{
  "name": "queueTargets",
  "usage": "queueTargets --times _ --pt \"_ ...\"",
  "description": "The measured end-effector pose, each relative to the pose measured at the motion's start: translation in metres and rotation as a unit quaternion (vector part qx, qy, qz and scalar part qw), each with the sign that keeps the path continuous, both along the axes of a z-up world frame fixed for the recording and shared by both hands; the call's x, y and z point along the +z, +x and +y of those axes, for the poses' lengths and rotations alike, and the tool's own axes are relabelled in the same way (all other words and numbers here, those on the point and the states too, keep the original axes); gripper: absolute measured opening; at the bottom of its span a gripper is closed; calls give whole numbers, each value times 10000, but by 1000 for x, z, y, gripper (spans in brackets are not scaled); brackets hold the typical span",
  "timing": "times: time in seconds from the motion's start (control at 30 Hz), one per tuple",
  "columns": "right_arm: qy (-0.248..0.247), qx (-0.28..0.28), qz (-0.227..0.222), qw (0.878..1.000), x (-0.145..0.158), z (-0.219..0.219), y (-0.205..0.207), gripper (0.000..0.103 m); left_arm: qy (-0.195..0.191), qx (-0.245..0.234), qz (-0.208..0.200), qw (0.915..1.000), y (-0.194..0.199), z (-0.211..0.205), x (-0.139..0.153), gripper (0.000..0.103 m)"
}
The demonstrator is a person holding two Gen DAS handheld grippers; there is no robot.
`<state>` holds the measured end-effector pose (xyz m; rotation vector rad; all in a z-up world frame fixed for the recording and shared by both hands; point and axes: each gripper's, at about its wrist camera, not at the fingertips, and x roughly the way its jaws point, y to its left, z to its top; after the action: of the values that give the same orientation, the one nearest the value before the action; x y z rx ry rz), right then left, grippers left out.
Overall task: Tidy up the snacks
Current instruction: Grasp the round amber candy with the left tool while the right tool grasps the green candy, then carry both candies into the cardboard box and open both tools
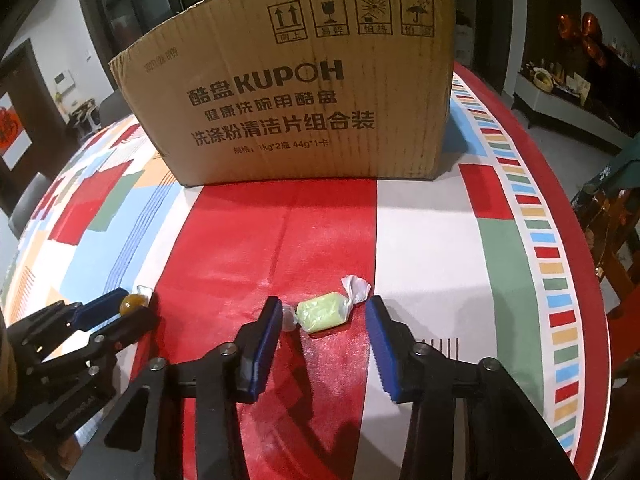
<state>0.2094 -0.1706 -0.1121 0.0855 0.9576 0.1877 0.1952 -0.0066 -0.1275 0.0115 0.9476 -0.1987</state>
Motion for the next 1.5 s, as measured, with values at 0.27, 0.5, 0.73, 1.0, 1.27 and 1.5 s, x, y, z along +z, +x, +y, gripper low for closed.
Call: queueTargets --times 0.27,0.5,0.73,1.0,1.27,1.5 --pt "74 -64 -17 10000 0 -2 -1 30 -161 -78 3 9998 3 -7 7 34" --pt "170 -48 -134 9998 10 -2 -7 30 -262 -162 -98 9995 -1 -11 19 34" --pt "98 7 -463 9989 32 3 -20 30 -351 -199 -316 9987 -9 -9 39 34" --pt "205 -18 -808 9965 61 2 -33 30 -441 -346 -676 9961 -20 -11 73 34" --pt "205 -9 -1221 9923 94 1 -41 30 -459 -439 -1074 9922 -23 -13 105 34" --pt "105 -36 -1614 9868 130 -1 -36 30 -478 -481 -1339 9887 -11 -10 138 34"
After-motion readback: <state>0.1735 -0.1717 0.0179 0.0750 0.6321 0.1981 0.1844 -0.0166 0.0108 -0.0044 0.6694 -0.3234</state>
